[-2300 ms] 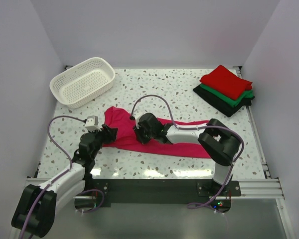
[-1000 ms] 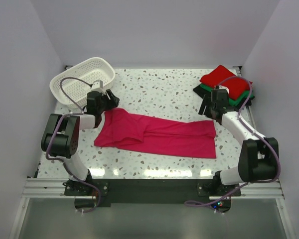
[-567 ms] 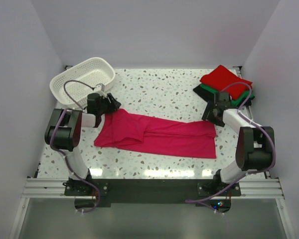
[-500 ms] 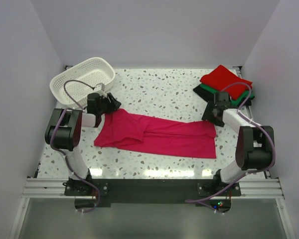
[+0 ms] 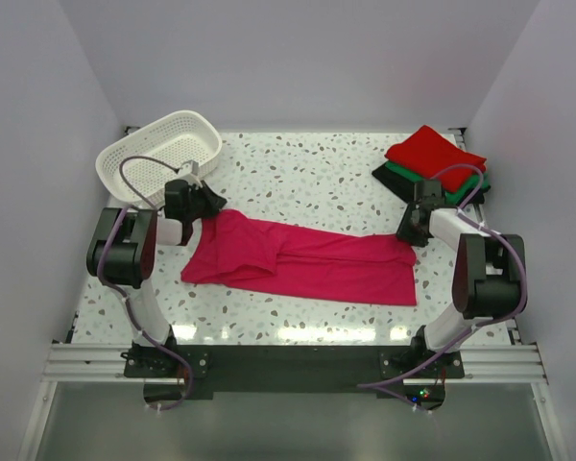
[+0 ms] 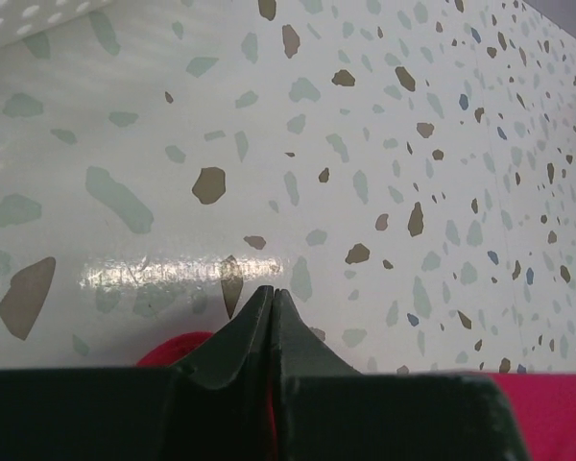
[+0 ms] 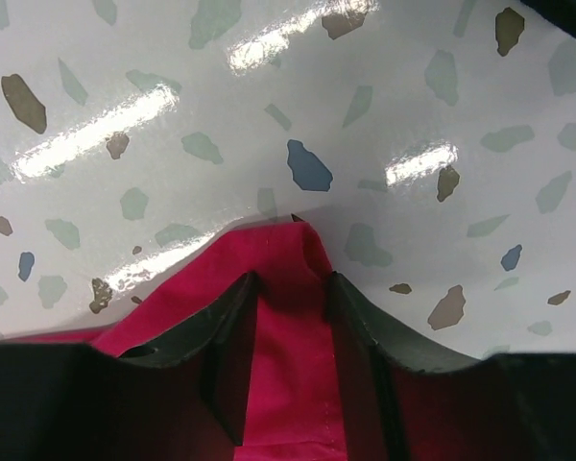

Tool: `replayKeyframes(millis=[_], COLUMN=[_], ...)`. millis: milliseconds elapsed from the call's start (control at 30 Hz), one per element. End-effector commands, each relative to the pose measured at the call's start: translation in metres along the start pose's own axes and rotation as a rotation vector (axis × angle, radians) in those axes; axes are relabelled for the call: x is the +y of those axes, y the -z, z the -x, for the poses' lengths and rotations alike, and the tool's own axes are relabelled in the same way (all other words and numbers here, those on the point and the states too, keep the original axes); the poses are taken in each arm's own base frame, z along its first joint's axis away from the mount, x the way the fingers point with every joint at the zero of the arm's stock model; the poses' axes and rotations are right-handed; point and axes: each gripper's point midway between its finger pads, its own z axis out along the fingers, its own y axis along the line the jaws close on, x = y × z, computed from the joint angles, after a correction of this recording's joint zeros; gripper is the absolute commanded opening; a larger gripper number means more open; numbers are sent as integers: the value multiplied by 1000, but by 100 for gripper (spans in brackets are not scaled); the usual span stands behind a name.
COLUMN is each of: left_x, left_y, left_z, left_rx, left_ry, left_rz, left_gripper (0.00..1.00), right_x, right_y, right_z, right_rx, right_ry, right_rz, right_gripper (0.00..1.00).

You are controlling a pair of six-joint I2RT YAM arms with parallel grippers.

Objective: Fold and stack the t-shirts
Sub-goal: Fold the tshirt

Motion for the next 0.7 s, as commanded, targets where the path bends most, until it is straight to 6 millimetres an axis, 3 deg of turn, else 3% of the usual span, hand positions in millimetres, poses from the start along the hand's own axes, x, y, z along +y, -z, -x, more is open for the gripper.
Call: replayKeyframes(millis=[0,233,367,500,667], left_x=[-2,12,18,22,26], left_y=[-2,-1,1,7,10], left_z=[24,26,26,30,30], left_rx=[-73,-84,-96,-121,-131], left_ry=[-6,9,19,28,35], left_rz=[-14,26,46,65,85], left_gripper=[4,0,0,0,0], right_x=[0,-8,-15,-21,-26], right_y=[1,-5,-8,-8,-7], right_z=[6,7,5,5,3], right_rx=[-5,10,24,25,25], right_ry=[-19,-19,-14,-16,-19], right_rz=[-7,-56,-100,-133,-159], right_gripper=[38,24,9,1,0])
